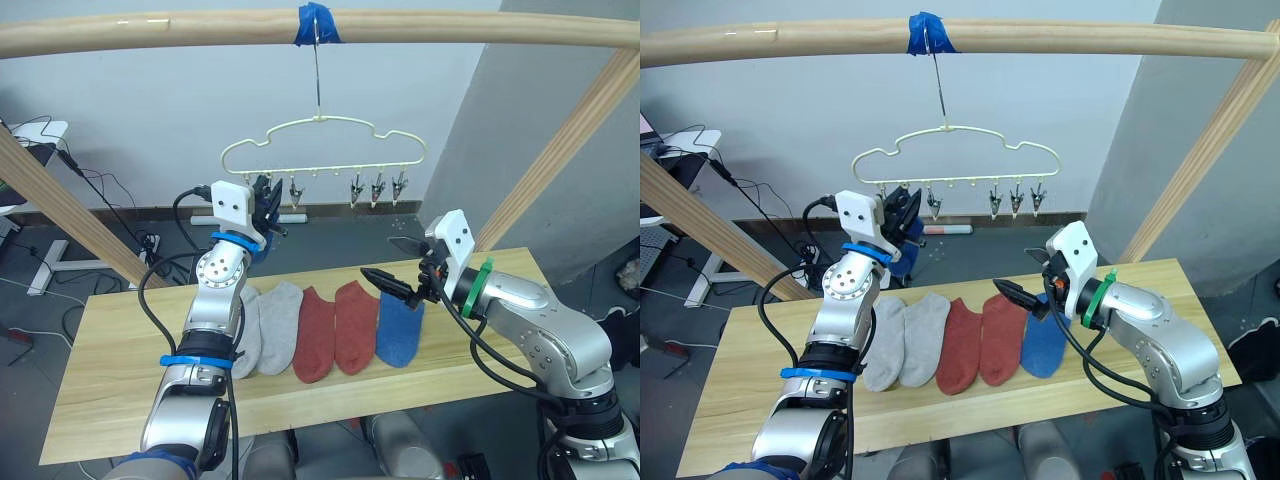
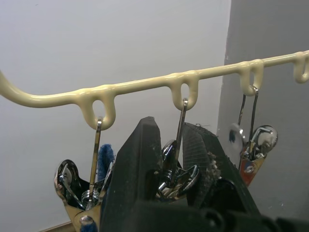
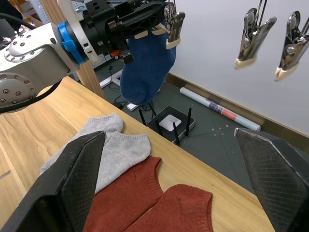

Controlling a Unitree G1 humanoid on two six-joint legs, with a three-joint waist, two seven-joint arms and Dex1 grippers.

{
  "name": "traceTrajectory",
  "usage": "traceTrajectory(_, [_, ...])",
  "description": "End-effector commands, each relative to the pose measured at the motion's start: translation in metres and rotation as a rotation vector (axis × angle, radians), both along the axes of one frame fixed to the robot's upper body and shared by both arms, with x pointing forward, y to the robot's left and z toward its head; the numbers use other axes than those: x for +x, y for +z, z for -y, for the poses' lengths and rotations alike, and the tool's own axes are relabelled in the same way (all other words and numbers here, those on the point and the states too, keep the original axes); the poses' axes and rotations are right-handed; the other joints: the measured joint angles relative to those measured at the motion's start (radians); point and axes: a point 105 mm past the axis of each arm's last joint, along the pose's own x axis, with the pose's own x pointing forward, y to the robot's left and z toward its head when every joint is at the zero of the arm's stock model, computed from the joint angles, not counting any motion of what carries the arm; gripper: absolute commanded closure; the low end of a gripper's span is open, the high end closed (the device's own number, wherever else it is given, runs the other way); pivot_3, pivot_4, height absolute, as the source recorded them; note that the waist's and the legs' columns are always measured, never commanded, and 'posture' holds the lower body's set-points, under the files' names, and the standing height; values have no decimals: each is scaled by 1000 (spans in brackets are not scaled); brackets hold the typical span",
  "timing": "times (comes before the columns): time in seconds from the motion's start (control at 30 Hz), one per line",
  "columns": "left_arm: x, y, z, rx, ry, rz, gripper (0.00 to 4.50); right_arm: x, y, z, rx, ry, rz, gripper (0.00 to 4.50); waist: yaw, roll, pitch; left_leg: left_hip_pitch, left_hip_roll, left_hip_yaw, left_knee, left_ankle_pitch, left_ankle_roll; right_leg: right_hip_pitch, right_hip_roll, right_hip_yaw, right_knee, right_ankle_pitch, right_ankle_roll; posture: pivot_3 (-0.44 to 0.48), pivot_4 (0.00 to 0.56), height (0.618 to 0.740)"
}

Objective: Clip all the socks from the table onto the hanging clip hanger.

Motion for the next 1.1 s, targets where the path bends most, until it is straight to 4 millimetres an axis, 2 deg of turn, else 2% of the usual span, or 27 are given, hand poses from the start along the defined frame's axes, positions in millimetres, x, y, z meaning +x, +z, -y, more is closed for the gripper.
traceTrajectory(0.03, [-4,11,5,43,-26,60,2956,-1,14,0,13,5,61,0,0,0,0,0,0,0,0,0,0,0,0,0,0,0,0,-219,194,740])
traceTrajectory(0.23, [-3,11,3,98,-22,69,1284,-2,13,0,14,4,60,0,-1,0,0,0,0,0,0,0,0,0,0,0,0,0,0,-222,192,740])
traceTrajectory(0.57, [-8,-1,-1,193,-71,47,1284,-3,13,-1,19,0,60,0,-1,0,0,0,0,0,0,0,0,0,0,0,1,0,0,-223,191,740])
traceTrajectory(0.7, [-7,-13,-4,240,-70,9,1284,-2,13,-2,21,1,63,0,-2,0,0,0,0,0,0,0,0,0,0,0,1,0,0,-222,188,740])
traceTrajectory(0.87, [-6,-15,-3,258,-68,5,1284,-2,13,-1,20,-2,61,0,-2,0,0,0,0,0,0,0,0,0,0,0,1,0,0,-223,190,740])
traceTrajectory(0.97, [-5,-14,-4,256,-67,5,1821,-2,13,-1,20,-2,62,0,-2,0,0,0,0,0,0,0,0,0,0,0,1,0,0,-224,189,740])
traceTrajectory(1.1, [-4,-14,-4,251,-68,6,3095,-1,13,-1,19,-4,63,0,-2,0,0,0,0,0,0,0,0,0,0,0,1,0,0,-226,191,740])
